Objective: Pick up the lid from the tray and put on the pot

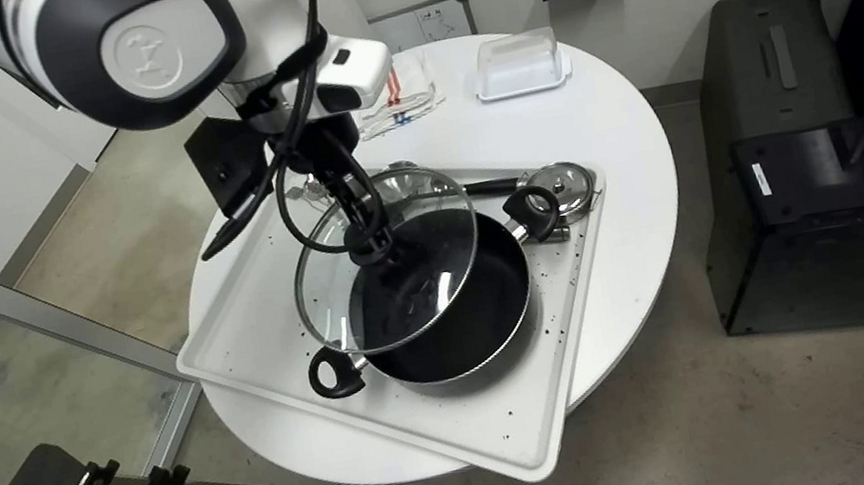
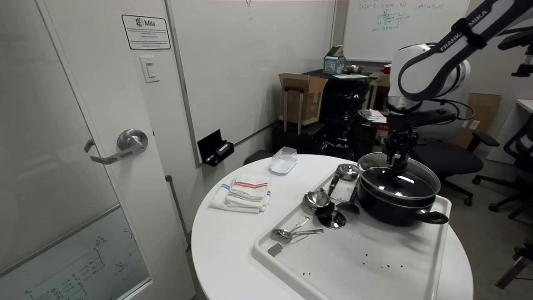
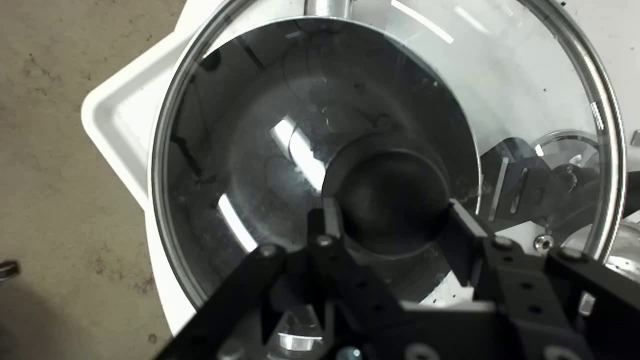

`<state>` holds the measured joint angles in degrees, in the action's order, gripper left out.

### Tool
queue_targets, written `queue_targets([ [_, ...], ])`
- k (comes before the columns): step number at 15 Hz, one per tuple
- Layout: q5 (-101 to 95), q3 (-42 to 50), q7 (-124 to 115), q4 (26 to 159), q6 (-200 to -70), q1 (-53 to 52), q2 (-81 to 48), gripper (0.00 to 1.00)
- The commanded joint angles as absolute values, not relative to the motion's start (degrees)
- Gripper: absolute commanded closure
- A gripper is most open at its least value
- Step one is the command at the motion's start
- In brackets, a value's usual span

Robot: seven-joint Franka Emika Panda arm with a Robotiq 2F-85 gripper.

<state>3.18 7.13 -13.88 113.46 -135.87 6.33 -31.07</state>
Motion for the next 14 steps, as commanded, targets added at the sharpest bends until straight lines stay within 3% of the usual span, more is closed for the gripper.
queue_targets([
  [1,5.54,7.70,-15.64,107.96,-132.33,7.18,-34.26,0.75],
  [14,7.77,8.20,-17.19,102.41,-130.83,9.17,-40.33,0.75],
])
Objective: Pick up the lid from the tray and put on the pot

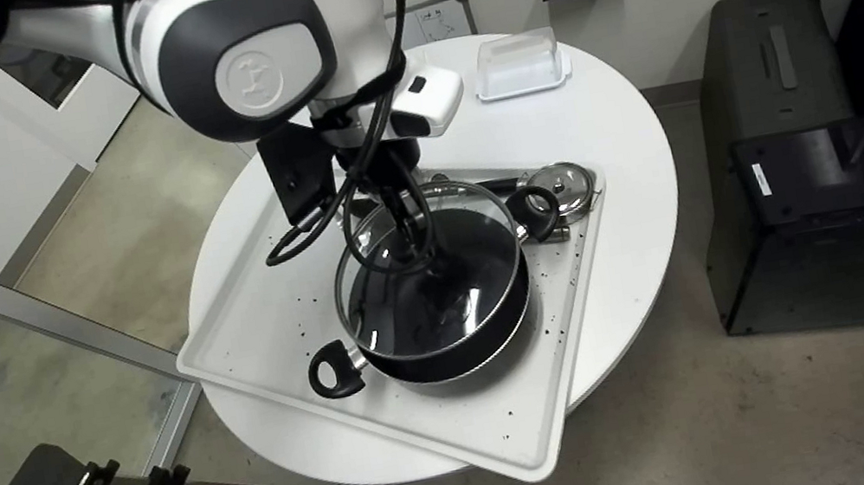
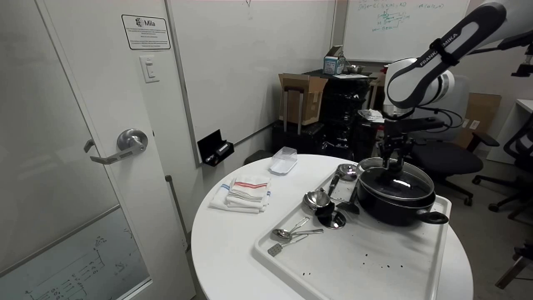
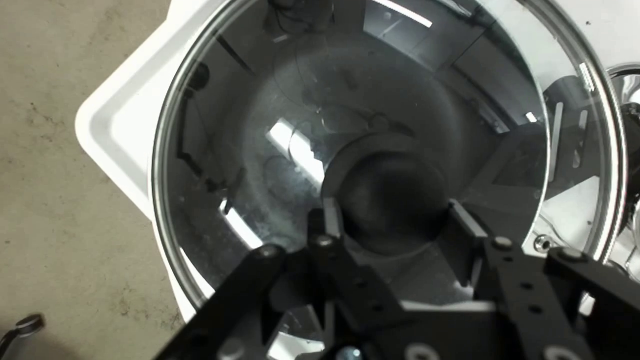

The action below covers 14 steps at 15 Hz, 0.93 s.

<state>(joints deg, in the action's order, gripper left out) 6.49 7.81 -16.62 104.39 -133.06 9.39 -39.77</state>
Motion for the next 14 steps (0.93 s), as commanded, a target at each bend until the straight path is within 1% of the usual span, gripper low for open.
queue_targets([
  [1,7.69,8.26,-17.28,102.42,-130.93,9.12,-40.51,0.75],
  [14,9.68,8.30,-16.95,104.21,-131.90,10.69,-40.31,0.75],
])
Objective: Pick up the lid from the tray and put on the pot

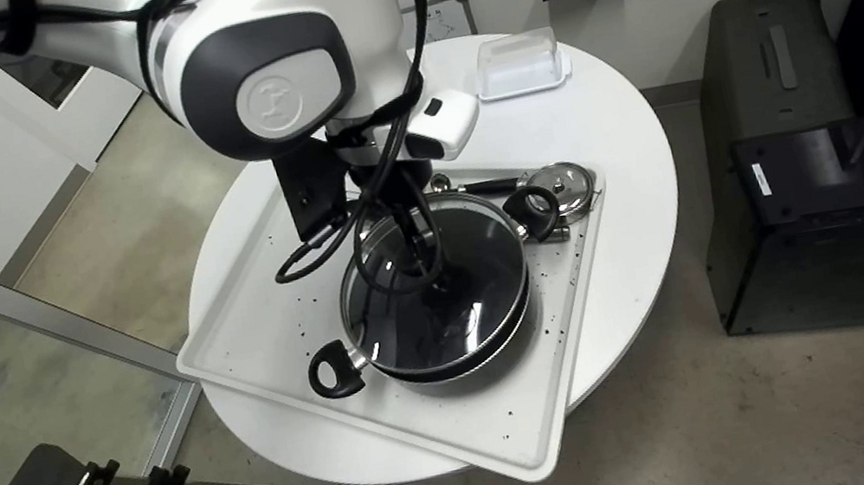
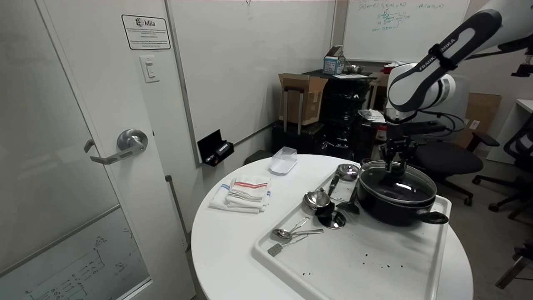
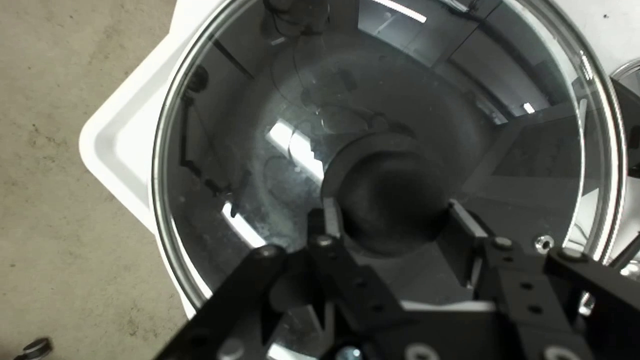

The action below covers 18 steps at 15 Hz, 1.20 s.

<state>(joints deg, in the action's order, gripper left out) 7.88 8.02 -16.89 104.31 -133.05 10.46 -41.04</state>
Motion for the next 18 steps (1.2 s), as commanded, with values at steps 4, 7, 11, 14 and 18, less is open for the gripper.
queue_targets([
  [4,9.82,8.36,-16.95,104.74,-132.43,10.81,-40.29,0.75],
  [7,9.70,8.37,-16.98,105.10,-133.03,10.60,-40.21,0.75],
  [11,9.62,8.50,-17.13,105.17,-133.30,10.57,-40.48,0.75],
  [14,9.64,8.54,-17.21,105.03,-133.45,10.59,-40.78,0.75],
  [18,9.69,8.53,-17.32,104.82,-133.89,10.56,-41.39,0.75],
])
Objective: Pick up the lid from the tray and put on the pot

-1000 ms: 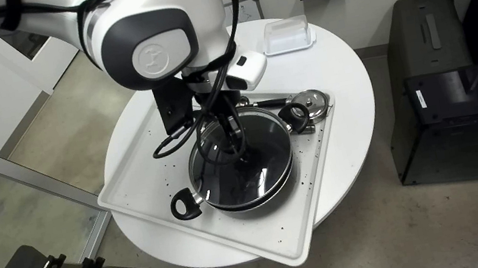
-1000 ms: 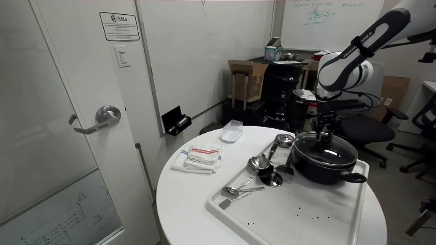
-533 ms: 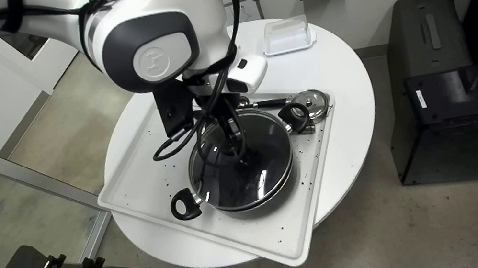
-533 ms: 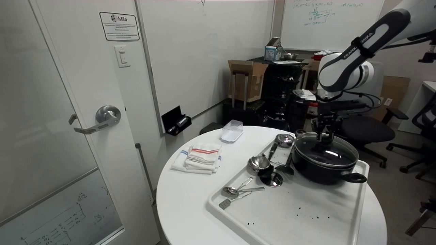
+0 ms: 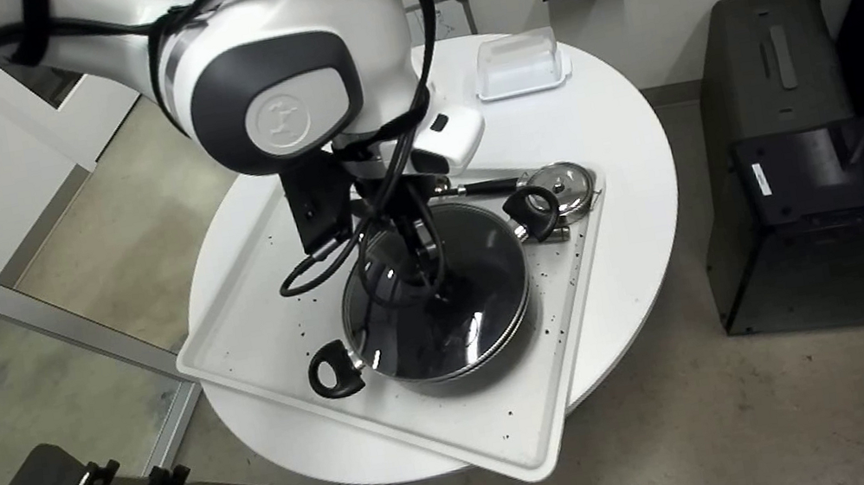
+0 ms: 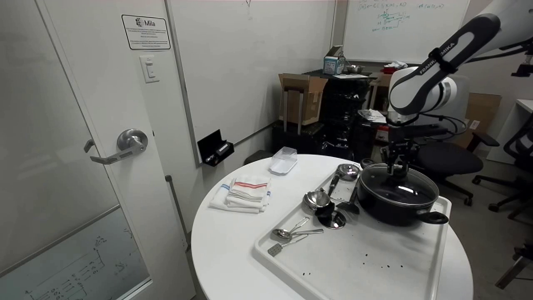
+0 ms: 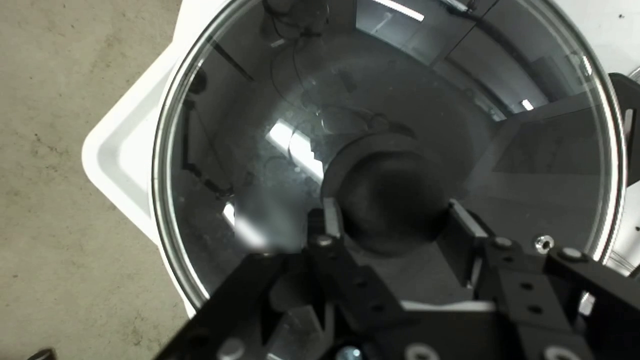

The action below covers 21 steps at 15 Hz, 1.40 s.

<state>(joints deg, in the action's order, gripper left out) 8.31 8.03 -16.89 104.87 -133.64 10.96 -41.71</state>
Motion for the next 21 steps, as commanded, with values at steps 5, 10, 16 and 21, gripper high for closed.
queue_targets([
  [5,9.75,8.50,-17.49,104.55,-134.22,10.47,-41.85,0.75],
  [10,9.87,8.53,-17.80,103.95,-134.25,10.53,-41.95,0.75],
  [16,9.59,8.65,-18.66,103.60,-133.84,10.21,-42.17,0.75],
  [21,9.48,8.65,-18.92,103.88,-134.03,9.94,-42.19,0.75],
])
